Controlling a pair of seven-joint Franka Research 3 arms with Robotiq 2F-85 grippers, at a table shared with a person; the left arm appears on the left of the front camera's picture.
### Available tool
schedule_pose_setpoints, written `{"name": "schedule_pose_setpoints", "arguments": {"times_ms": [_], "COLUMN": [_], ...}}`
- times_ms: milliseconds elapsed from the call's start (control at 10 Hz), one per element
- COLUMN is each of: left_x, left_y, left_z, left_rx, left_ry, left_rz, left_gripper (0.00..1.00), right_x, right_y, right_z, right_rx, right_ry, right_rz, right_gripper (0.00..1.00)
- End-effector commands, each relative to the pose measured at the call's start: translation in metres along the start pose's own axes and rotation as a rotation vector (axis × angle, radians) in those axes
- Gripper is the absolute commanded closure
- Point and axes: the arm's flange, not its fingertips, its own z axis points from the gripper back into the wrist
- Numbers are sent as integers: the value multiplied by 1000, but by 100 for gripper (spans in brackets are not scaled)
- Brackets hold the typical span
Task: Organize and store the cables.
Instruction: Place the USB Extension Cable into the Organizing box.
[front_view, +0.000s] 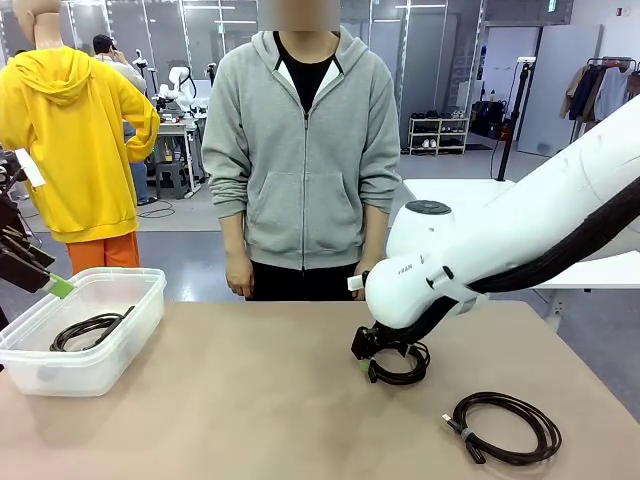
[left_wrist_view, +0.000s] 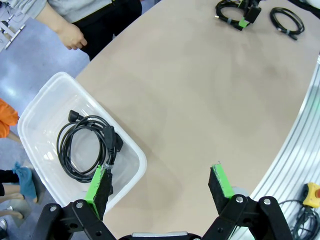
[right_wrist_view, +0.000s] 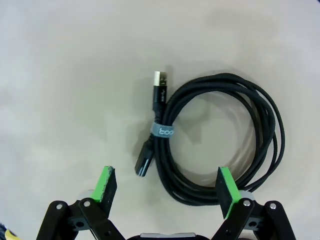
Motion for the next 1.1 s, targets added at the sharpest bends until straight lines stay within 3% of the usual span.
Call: {"name": "schedule_pose_setpoints", "arguments": {"times_ms": [0,700,800,900,1000], "left_x": [4,4,4,4,4], "left_y": [1,1,1,1,1], "left_z": [0,0,0,0,0], "left_rx": [9,9,9,9,9], "left_ry": [6,6,6,6,6], "left_rz": [19,19,19,19,19], "left_gripper": [0,0,0,0,0], "right_x": [20,42,43,45,44], "right_y": [12,15,15,15,14], "right_z": [-1,-27,-28,-29,-27], "right_rx": [-35,-27,-25,-32,-36], "right_ry": [45,84,90,92,89], "right_rz": [-48,-117,-118,-112,-115], "right_gripper": [0,0,12,59,71]}}
